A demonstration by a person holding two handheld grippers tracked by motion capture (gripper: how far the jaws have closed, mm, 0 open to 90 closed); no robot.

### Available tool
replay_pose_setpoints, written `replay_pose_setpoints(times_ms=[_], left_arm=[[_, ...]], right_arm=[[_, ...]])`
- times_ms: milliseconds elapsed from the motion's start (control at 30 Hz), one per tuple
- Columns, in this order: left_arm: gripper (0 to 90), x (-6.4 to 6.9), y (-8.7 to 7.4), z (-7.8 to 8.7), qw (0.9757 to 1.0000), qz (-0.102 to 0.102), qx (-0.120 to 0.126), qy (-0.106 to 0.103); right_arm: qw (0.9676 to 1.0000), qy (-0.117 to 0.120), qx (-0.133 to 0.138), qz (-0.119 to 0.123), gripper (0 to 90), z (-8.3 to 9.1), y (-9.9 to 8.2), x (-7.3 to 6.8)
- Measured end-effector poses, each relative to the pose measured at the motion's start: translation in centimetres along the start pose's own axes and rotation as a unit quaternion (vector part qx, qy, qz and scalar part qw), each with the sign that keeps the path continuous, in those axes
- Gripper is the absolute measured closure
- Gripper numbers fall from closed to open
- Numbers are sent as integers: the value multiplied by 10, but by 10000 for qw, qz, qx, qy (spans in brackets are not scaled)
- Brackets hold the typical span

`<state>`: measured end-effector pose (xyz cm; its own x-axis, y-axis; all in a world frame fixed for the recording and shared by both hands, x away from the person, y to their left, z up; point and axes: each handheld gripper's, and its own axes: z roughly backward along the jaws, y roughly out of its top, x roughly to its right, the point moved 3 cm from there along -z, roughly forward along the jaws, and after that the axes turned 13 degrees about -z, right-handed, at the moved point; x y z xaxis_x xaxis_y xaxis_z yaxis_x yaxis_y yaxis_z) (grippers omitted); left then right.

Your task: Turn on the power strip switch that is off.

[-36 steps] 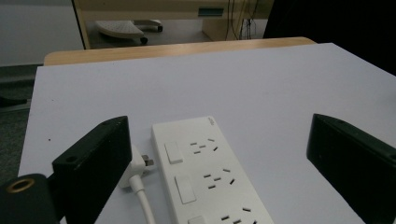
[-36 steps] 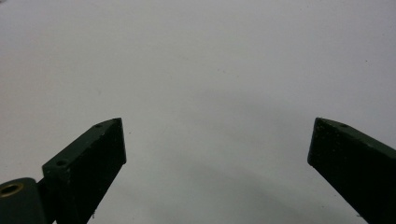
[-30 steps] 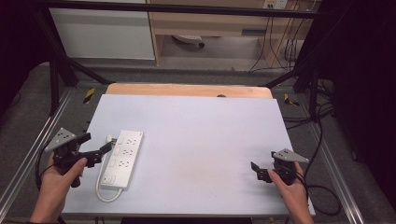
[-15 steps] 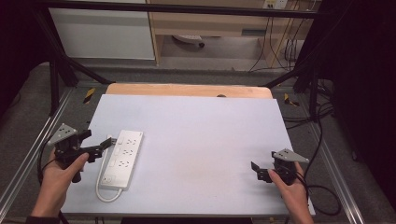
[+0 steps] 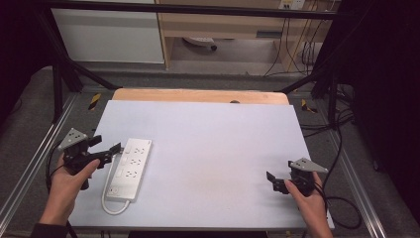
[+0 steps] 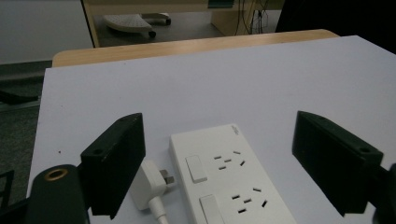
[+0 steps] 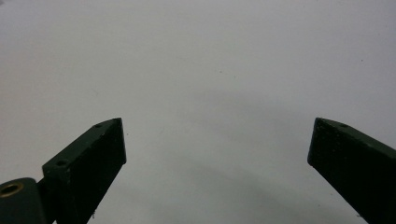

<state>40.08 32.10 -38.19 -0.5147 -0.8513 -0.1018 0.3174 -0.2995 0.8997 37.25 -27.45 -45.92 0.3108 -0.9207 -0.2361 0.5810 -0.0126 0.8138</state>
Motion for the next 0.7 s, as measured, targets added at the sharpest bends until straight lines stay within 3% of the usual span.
replay_pose_setpoints(times_ms=[300, 700], left_arm=[[249, -3, -2, -8, 9999, 8, -64, 118], [371, -6, -13, -21, 9995, 0, -302, 81]], right_arm=[[10000, -3, 9, 3, 48, 0, 0, 0], [10000, -1, 19, -1, 48, 0, 1, 0]])
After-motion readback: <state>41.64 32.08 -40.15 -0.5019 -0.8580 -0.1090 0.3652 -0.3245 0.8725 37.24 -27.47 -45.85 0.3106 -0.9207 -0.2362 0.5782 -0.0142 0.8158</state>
